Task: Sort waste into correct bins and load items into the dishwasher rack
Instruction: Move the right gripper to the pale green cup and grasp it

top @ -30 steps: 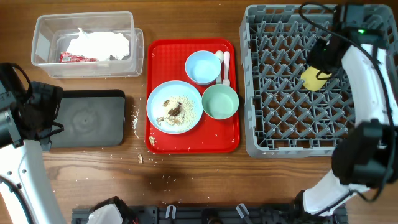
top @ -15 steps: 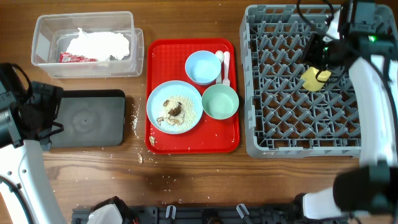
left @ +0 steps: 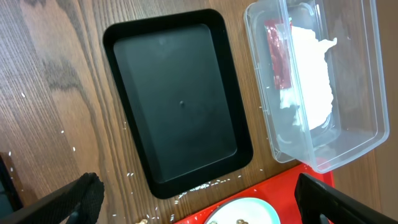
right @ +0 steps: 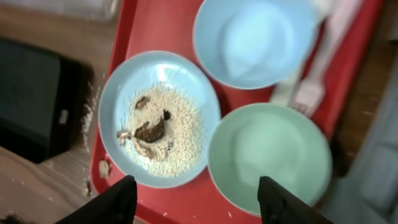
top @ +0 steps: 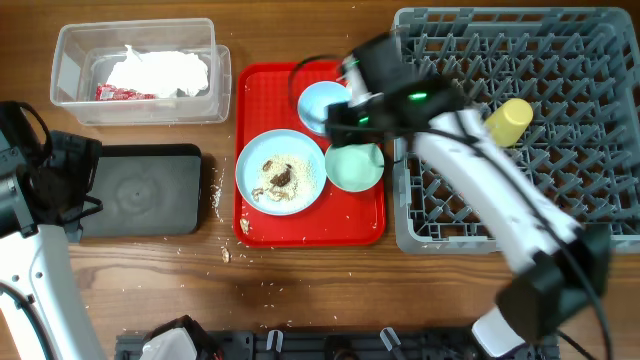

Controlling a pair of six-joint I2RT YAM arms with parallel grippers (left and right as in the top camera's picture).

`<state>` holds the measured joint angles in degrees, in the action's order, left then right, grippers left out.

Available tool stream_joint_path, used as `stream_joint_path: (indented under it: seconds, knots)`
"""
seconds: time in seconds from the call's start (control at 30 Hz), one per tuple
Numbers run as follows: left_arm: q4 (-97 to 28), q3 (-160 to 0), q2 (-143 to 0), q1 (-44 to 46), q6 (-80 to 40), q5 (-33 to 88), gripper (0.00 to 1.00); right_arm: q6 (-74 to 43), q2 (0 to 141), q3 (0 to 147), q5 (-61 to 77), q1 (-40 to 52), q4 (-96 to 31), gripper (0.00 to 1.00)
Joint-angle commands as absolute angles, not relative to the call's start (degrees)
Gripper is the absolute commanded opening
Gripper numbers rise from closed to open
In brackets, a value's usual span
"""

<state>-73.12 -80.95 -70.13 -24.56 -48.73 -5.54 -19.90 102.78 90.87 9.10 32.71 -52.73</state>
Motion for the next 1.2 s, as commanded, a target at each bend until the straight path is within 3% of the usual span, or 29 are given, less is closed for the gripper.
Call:
stream_joint_path:
  seconds: [0.0,0.27,0.37,0.4,0.47,0.83,1.17]
  knots:
    - [-72.9,-80.9,-70.1,-24.9,-48.4,-6.1,1.0,-23.0,110.5,90.1,4.7,36.5,-51.1,0.65]
    - [-72.9,-80.9,-70.1,-24.9,-48.4,-6.1,1.0,-26.2,118.7,90.1,-0.1,37.5,-50.1,0.6]
    - [-72.9,-80.9,-70.1,-24.9,-48.4,-6.1,1.0,-27.1,119.1,89.9,-2.2,37.5,-50.2,0.49]
    - [-72.9,-80.9,-70.1,-24.9,-48.4,-6.1,1.0,-27.2,119.1,89.9,-2.1,37.5,-49.9,0.34]
    - [-72.9,-80.9,-70.1,-24.9,-48.4,-6.1,1.0,-27.2,119.1,89.9,-2.0,37.5,-49.9,0.28]
    - [-72.9,-80.9,-70.1,-24.9,-48.4,-6.1,1.0,-28.5,119.4,88.4,-2.1,37.9,-48.6,0.27]
    - [-72.9,-80.9,-70.1,-24.9,-48.4,-6.1,1.0,-28.6,119.6,88.4,1.5,38.1,-48.4,0.04]
